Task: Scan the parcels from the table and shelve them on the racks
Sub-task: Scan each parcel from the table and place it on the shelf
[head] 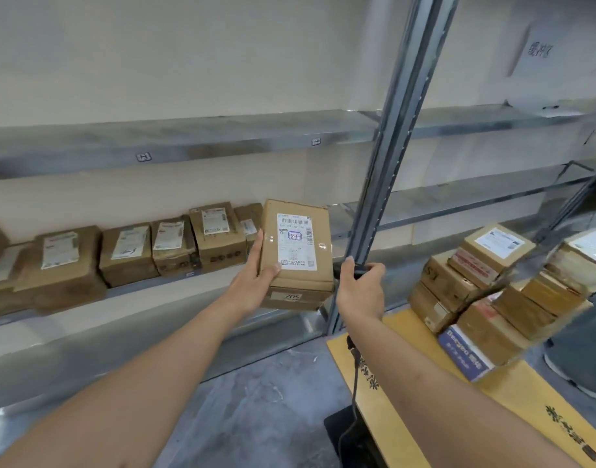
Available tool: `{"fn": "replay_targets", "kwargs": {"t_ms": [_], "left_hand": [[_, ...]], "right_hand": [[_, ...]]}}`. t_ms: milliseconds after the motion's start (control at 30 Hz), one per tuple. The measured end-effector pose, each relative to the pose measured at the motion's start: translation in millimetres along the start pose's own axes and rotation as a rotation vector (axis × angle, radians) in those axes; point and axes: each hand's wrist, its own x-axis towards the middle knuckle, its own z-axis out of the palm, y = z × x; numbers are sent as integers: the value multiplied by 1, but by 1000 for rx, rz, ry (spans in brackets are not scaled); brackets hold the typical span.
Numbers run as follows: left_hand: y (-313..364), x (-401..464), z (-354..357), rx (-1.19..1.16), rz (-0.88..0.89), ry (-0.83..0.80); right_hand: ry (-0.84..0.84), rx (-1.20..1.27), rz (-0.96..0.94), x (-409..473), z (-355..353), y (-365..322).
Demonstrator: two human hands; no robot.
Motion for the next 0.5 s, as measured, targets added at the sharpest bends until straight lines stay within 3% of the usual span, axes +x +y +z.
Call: {"fn": "replay_targets", "kwargs": {"t_ms": [500], "left_hand": [[-15,140,-9,20,36,-96]], "right_hand": [[110,67,133,107,74,-41]]}}
